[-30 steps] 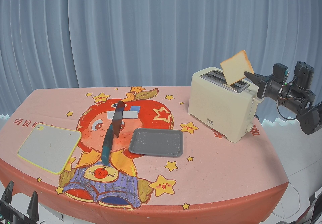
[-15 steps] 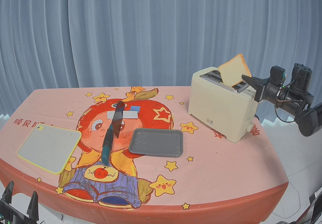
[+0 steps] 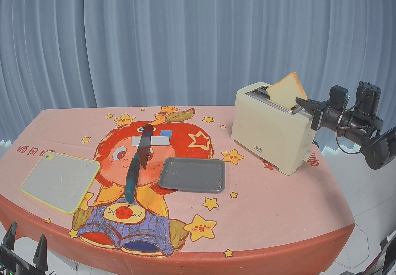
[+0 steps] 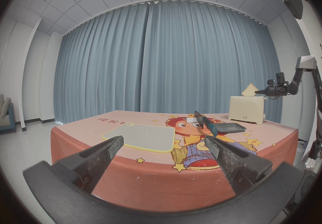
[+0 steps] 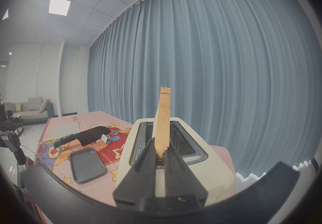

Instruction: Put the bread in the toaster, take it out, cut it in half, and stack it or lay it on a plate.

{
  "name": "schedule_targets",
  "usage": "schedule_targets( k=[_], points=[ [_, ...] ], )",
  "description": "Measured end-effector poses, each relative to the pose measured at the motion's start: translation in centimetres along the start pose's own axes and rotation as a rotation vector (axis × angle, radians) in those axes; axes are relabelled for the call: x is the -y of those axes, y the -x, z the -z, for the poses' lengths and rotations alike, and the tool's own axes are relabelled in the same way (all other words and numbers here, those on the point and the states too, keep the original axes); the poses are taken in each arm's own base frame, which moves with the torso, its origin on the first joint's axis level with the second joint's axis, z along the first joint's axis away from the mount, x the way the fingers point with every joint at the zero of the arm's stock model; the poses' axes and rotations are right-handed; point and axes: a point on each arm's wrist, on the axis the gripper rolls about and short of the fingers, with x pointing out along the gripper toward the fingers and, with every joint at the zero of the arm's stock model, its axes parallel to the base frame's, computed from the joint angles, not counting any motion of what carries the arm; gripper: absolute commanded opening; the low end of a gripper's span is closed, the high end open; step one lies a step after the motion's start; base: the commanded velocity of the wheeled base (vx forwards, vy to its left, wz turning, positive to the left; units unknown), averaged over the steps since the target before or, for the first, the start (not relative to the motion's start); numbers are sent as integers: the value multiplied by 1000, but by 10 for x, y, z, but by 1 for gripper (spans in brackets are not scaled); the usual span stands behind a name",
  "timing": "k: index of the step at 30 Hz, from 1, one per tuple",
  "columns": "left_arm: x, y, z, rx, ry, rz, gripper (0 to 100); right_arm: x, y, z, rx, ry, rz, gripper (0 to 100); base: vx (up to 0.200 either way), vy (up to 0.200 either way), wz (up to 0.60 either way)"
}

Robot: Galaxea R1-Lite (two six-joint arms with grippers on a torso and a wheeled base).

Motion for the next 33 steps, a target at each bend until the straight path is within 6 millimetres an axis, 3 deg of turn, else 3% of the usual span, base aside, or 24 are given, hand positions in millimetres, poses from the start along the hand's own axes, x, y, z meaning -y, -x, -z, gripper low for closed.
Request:
schedule_targets(
  k=[6,7,33],
  points=[
    [0,0,0,0,0,0,100,0,0,1,-3,-1,0,0,0,0,0],
    [0,0,0,0,0,0,100,0,-1,1,-4,-1,-1,100,0,0,0],
    [0,0,0,1,0,0,100,-6,-3,-12,47,-4,53,100,0,0,0]
  ],
)
